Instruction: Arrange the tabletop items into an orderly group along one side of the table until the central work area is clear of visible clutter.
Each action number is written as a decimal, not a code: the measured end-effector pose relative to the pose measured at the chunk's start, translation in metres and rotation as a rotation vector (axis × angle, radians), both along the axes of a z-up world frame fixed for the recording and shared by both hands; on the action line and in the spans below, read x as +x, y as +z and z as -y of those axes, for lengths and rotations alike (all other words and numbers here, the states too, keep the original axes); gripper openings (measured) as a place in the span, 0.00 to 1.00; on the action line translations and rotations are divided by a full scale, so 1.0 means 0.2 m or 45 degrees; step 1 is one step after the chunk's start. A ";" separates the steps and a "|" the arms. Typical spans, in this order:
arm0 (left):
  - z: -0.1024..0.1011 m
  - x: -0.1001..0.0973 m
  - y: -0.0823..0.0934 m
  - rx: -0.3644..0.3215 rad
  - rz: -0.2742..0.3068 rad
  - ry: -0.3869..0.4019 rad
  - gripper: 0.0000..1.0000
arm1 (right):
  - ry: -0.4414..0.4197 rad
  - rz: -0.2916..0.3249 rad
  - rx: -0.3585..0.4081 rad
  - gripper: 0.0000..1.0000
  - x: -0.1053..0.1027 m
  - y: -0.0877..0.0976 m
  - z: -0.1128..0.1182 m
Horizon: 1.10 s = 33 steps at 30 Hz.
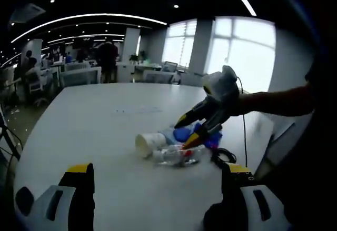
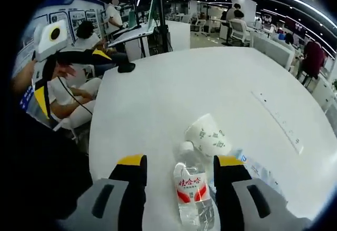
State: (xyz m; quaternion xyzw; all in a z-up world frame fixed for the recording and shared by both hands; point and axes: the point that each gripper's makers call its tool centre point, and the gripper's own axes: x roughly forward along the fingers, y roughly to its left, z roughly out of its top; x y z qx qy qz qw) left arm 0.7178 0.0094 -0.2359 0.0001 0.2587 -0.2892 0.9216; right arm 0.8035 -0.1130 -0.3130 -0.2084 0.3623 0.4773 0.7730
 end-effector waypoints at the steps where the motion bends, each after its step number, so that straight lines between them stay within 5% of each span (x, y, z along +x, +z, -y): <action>1: 0.00 0.00 0.00 0.000 -0.002 0.000 1.00 | 0.005 -0.006 -0.004 0.45 0.00 -0.01 -0.01; 33: 0.04 -0.02 0.00 0.005 -0.003 -0.040 1.00 | 0.036 -0.110 -0.125 0.29 0.05 -0.24 -0.10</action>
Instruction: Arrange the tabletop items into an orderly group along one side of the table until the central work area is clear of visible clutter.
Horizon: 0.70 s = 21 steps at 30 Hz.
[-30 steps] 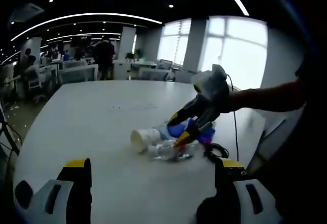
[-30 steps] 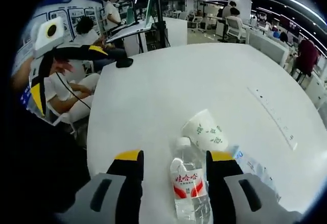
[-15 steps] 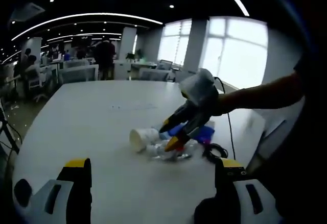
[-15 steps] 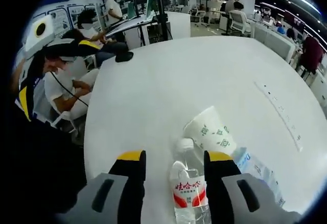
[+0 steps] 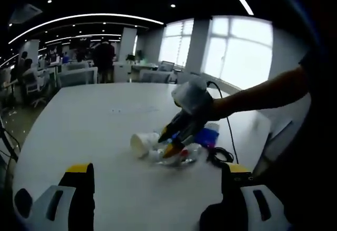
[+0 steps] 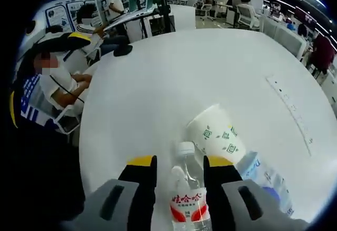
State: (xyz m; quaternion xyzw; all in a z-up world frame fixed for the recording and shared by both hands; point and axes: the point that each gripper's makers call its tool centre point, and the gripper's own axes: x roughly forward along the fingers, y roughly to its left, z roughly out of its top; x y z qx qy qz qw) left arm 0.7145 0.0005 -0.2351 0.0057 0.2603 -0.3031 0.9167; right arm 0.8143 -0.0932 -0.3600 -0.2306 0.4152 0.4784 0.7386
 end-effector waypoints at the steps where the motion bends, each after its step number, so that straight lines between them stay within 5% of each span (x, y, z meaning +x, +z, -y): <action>1: 0.00 0.00 0.00 0.002 0.000 -0.001 1.00 | 0.000 -0.003 -0.004 0.29 0.02 -0.01 -0.01; 21: -0.05 0.00 -0.01 -0.025 -0.014 0.055 0.99 | 0.044 -0.004 -0.138 0.21 0.04 -0.19 -0.04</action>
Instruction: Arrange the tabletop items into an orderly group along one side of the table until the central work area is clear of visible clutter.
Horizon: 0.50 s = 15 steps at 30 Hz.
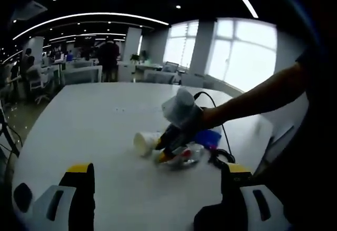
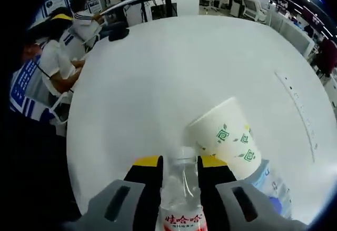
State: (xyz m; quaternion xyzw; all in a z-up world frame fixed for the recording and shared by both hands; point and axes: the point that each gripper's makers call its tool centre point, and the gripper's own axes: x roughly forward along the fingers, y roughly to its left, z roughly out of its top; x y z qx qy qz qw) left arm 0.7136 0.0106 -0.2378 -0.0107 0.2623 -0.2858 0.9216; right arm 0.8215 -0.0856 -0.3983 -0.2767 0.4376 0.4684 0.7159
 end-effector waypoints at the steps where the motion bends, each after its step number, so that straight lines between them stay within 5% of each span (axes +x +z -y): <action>1: 0.00 0.00 -0.01 -0.001 -0.004 0.004 0.99 | 0.018 0.021 -0.014 0.20 0.02 -0.01 0.00; 15: -0.03 -0.02 -0.01 -0.020 -0.017 0.055 0.98 | 0.165 0.040 -0.027 0.19 0.00 -0.04 -0.04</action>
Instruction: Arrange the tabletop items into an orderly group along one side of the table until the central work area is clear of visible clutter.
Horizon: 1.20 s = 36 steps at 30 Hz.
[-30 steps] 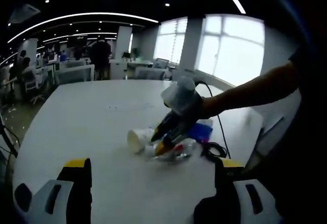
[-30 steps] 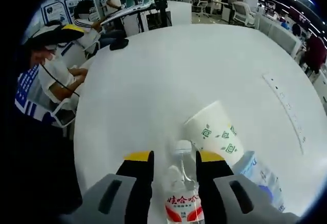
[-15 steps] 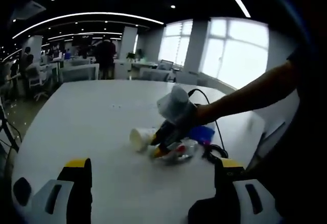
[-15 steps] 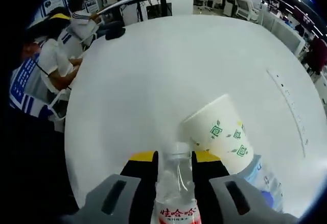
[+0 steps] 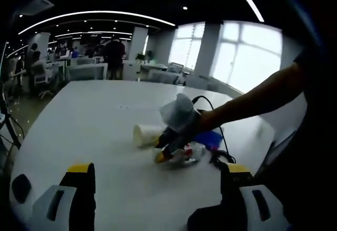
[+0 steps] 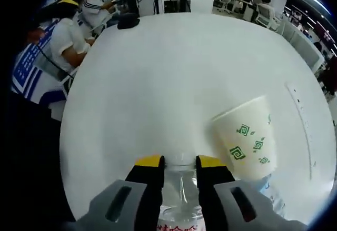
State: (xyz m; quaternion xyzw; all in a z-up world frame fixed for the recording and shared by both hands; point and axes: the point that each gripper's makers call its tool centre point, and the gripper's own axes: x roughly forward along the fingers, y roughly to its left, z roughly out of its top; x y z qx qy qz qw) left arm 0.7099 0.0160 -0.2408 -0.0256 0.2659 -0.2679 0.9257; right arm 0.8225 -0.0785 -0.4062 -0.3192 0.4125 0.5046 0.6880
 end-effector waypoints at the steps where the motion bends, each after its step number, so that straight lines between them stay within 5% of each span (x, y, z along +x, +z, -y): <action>1: 0.00 0.00 0.00 0.000 -0.002 -0.001 0.98 | 0.020 0.002 -0.003 0.19 -0.01 0.00 0.00; 13: 0.03 -0.02 0.00 0.007 -0.004 -0.042 0.98 | 0.073 0.069 0.017 0.18 -0.03 0.06 0.01; 36: 0.22 -0.05 0.03 0.006 0.017 -0.190 0.97 | -0.008 0.256 0.294 0.17 -0.12 0.50 0.24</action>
